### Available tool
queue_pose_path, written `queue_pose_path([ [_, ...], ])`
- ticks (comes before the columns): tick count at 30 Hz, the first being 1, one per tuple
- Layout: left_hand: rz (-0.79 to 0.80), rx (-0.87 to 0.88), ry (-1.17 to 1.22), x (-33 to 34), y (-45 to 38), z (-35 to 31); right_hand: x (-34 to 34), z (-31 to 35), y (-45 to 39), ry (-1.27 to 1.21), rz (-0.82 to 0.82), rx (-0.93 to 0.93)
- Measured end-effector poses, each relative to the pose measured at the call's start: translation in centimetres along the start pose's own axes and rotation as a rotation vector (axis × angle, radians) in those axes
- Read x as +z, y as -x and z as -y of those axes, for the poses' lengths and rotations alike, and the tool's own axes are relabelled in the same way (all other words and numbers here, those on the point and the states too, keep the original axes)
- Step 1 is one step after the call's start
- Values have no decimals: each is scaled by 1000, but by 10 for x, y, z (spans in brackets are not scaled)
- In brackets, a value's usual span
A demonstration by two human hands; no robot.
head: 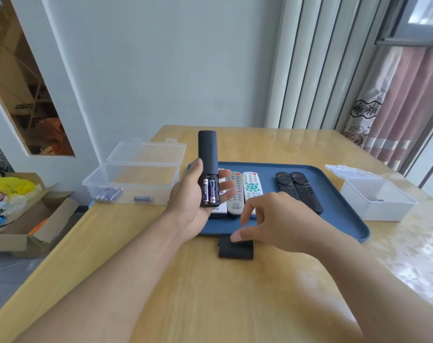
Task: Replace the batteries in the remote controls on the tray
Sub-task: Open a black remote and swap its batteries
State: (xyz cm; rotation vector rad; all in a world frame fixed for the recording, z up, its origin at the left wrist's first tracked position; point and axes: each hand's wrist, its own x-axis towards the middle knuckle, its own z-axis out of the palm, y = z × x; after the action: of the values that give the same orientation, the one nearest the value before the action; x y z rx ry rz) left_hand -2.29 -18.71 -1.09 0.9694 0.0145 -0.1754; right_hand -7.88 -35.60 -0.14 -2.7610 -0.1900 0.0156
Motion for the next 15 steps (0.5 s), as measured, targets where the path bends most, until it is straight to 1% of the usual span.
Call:
queue_pose_path([
  [4,59,-66,-4,2,3,3,6,-1,-5,-223,-329,-106],
  [6,104,-99,-40,3,6,8,12,2,-6,-253,-449,-194],
  [9,148,-142,-81,4,9,16,19,6,-5,-192,-486,-251],
  [13,179,-151,-63,3,7,19,20,7,-6,-170,-501,-254],
  [15,191,-156,-55,2,6,19,19,8,-7,-186,-476,-242],
])
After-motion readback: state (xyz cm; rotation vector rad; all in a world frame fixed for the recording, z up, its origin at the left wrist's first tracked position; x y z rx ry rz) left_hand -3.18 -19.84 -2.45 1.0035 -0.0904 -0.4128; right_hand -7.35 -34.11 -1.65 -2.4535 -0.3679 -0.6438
